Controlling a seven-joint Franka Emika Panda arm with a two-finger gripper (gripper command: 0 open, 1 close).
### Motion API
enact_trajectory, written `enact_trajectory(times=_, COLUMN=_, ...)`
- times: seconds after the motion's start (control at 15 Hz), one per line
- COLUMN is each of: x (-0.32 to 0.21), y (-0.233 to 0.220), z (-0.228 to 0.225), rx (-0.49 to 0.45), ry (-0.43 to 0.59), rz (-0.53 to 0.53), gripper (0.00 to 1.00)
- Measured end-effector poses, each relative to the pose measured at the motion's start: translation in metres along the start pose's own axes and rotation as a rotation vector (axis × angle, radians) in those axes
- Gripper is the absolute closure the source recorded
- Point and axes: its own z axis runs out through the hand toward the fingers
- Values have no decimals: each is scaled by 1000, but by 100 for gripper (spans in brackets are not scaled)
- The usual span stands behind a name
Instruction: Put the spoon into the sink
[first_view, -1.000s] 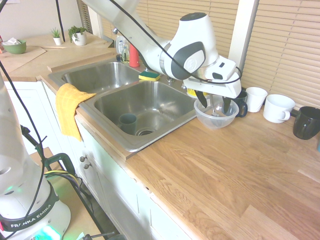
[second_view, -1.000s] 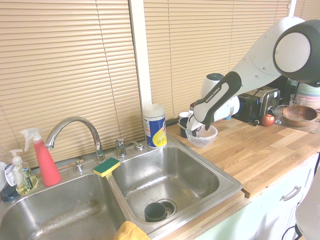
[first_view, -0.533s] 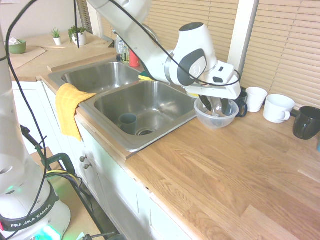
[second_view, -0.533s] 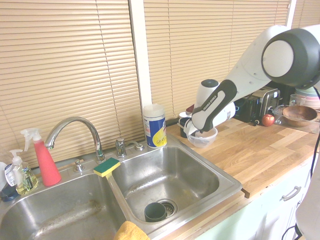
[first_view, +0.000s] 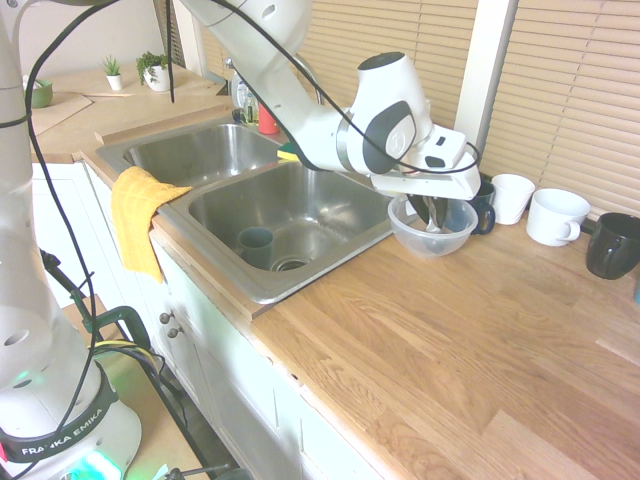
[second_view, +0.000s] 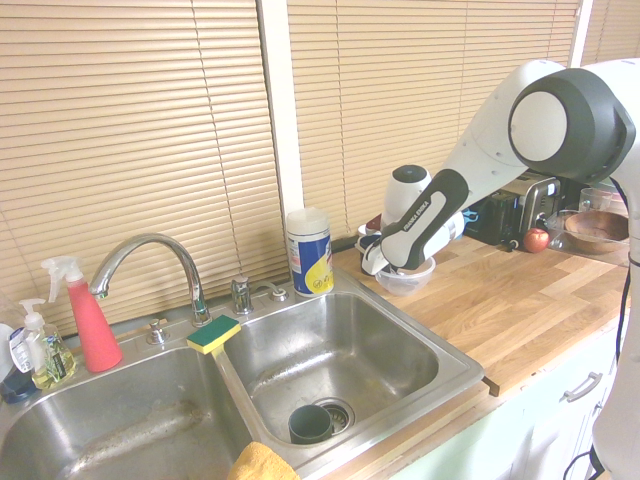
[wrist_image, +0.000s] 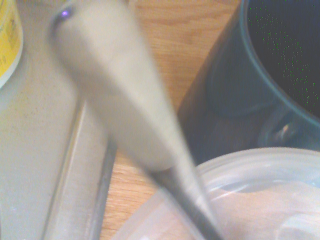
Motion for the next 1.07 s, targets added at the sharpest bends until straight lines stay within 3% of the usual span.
enact_trajectory(times=1.07, x=-8, y=6, z=-48, rx=32, ry=58, rz=30, gripper=100)
